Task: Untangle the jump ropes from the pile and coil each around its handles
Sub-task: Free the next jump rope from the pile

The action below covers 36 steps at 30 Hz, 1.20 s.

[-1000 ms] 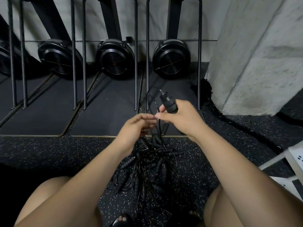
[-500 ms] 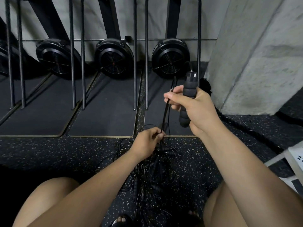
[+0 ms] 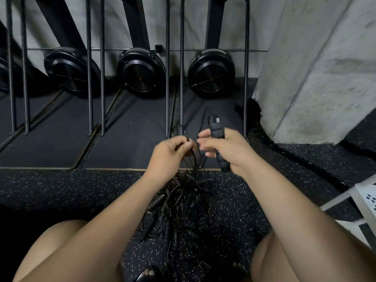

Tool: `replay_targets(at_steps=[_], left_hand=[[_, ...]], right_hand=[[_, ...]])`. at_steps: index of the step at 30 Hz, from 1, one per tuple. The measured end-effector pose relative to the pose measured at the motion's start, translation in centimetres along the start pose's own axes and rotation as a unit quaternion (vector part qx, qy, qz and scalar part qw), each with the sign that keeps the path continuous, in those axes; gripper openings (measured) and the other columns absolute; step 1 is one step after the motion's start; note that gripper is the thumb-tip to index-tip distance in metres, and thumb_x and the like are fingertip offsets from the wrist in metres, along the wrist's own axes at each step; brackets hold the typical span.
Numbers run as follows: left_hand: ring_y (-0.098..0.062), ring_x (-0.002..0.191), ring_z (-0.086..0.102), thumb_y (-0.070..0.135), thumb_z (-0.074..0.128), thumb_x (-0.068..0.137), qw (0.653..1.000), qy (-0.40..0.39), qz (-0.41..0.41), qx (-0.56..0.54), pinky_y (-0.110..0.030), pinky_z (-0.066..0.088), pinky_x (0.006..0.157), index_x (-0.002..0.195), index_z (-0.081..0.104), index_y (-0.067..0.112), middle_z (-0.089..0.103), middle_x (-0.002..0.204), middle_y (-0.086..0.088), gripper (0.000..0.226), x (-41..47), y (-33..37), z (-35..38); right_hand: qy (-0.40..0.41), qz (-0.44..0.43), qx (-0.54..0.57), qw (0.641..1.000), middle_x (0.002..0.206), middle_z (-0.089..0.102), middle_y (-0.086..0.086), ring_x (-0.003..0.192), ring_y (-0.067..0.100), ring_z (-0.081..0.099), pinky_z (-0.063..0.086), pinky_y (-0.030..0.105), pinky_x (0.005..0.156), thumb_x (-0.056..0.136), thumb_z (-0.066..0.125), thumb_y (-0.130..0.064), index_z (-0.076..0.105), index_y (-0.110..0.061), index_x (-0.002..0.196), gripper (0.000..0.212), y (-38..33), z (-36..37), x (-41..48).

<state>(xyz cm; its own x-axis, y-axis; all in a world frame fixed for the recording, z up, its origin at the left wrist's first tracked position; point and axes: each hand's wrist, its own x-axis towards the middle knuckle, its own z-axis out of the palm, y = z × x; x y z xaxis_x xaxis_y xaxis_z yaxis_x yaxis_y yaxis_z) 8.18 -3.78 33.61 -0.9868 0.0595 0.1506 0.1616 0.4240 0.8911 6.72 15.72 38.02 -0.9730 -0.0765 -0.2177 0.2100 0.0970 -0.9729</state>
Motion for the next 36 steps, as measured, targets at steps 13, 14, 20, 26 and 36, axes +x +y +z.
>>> replay_targets(at_steps=[13, 14, 20, 26, 36], left_hand=[[-0.024, 0.094, 0.069, 0.024, 0.058, 0.11, 0.963, 0.063, -0.033, -0.26, -0.04, 0.053, 0.084, 0.113, 0.074, 0.005, 0.077, 0.108, -0.014, 0.025, 0.0, 2.2, -3.7], [-0.025, 0.095, 0.071, 0.029, 0.058, 0.111, 0.962, 0.058, -0.048, -0.263, -0.042, 0.054, 0.087, 0.113, 0.075, 0.007, 0.078, 0.109, -0.016, 0.027, 0.0, 2.3, -3.7], [-0.026, 0.108, 0.075, 0.052, 0.05, 0.11, 0.964, -0.049, -0.149, -0.216, -0.052, 0.052, 0.106, 0.114, 0.079, 0.022, 0.08, 0.109, -0.004, 0.042, -0.5, 1.1, -2.2], [-0.031, 0.112, 0.075, 0.072, 0.03, 0.101, 0.95, -0.187, -0.176, -0.18, -0.042, 0.052, 0.1, 0.124, 0.073, 0.01, 0.08, 0.114, -0.01, 0.079, -2.6, 1.2, 1.0], [-0.022, 0.104, 0.077, 0.073, 0.024, 0.105, 0.942, -0.277, -0.172, -0.085, -0.047, 0.049, 0.105, 0.112, 0.075, 0.012, 0.081, 0.105, -0.005, 0.08, -4.4, -0.5, 3.7]], right_hand=[[-0.02, -0.052, -0.168, 0.984, 0.087, 0.081, 0.005, 0.074, 0.021, 0.074, 0.063, 0.053, 0.088, 0.082, 0.09, -0.022, 0.075, -0.02, 0.093, 0.019, 1.1, 2.9, -0.8], [-0.02, -0.06, -0.156, 0.986, 0.086, 0.08, 0.007, 0.074, 0.022, 0.074, 0.064, 0.05, 0.086, 0.083, 0.089, -0.02, 0.075, -0.019, 0.094, 0.018, 0.9, 2.8, -1.0], [-0.028, -0.097, -0.061, 0.993, 0.089, 0.081, 0.011, 0.072, 0.012, 0.07, 0.059, 0.023, 0.072, 0.088, 0.088, -0.012, 0.076, -0.008, 0.106, 0.022, -1.3, 1.9, -2.0], [-0.024, -0.112, 0.052, 0.992, 0.1, 0.081, 0.018, 0.082, 0.02, 0.07, 0.057, 0.032, 0.073, 0.091, 0.083, -0.007, 0.07, -0.002, 0.11, 0.023, -2.5, 0.4, -2.3], [0.055, -0.075, 0.23, 0.969, 0.102, 0.081, 0.017, 0.075, 0.014, 0.068, 0.056, 0.026, 0.065, 0.094, 0.078, -0.002, 0.068, -0.006, 0.107, 0.017, -3.6, -2.9, -1.0]])
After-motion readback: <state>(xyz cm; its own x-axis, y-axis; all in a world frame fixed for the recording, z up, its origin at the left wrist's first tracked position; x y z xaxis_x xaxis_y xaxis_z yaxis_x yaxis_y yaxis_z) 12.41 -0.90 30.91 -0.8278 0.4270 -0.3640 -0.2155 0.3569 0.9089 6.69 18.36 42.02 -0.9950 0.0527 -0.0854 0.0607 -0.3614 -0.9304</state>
